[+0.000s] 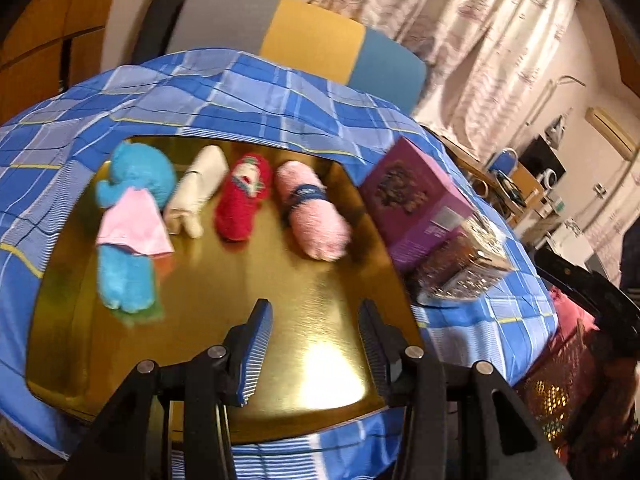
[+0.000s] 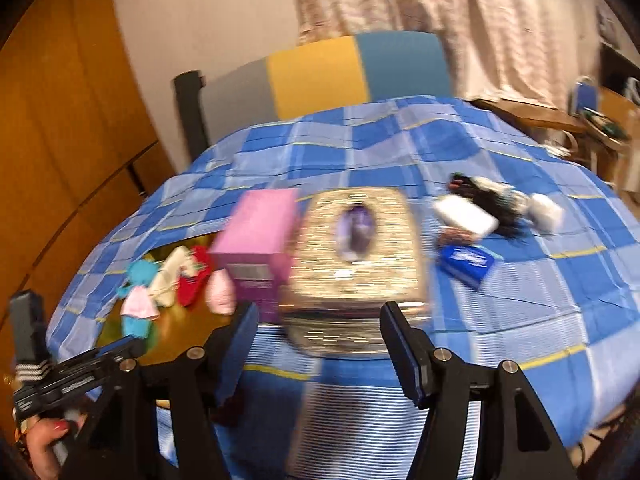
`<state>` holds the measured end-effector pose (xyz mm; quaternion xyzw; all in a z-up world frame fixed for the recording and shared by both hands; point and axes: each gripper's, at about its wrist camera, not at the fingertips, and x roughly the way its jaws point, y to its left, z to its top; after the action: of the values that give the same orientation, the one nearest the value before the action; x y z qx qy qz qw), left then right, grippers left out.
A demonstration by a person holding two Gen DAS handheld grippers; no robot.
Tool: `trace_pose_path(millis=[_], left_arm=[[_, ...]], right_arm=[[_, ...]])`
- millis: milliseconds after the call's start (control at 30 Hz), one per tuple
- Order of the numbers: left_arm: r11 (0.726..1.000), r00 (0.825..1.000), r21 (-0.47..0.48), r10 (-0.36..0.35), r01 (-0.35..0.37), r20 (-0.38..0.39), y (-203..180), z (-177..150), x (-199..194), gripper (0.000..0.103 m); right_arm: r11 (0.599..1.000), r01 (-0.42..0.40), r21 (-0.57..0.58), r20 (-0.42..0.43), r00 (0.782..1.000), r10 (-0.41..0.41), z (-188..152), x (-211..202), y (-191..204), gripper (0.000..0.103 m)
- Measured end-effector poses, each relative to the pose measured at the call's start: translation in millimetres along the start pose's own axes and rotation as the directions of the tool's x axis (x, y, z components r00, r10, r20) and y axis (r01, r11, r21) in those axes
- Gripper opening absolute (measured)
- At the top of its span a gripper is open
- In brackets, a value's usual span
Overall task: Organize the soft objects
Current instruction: 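Move both tools from the tray toward the loose items on the table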
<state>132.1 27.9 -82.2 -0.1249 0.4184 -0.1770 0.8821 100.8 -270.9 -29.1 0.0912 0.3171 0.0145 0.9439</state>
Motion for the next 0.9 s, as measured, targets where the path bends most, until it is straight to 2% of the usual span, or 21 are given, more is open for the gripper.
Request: trace_pose_path(millis=[200,267,367,467,633,900], left_arm=[[0.998,0.999,0.057,-0.034,0.035,-0.008,-26.8,-6.1,3.5,0.045],[0.996,0.999,0.081,-0.039,0.040,-0.018,-35.9,-7.7,5.4,0.045],[0.992,0.999,0.114,-0.041,0.045,-0.034,-50.2,-9.8,9.6,0.045],[0.990,0.998,0.134,-0.035,0.042,-0.053,-59.4,-11.1,13.5,0.045],[0.987,0.997,0.157,-0.011,0.022,-0.073,-69.8,-13.3,17.5,0.045],[0.987,0.996,0.161,0.011,0.003,-0.085,-81.5,-9.7,21.3,0.045]], right_arm=[[0.988,0.124,0.089,-0.017,0.992,-0.123,0.0,8.9,-76.2,0.067],[0.977,0.193,0.093,-0.045,0.981,-0.190,4.5,22.1,-104.6,0.067],[0.971,0.230,0.062,-0.086,0.971,-0.224,15.6,45.1,-139.2,0.068],[0.980,0.197,-0.003,-0.146,0.970,-0.195,29.9,74.1,-155.8,0.072],[0.980,0.133,-0.150,-0.192,0.968,-0.161,45.1,116.6,-147.8,0.073],[0.988,0.056,-0.145,-0.315,0.944,-0.100,55.7,169.0,-150.9,0.074]])
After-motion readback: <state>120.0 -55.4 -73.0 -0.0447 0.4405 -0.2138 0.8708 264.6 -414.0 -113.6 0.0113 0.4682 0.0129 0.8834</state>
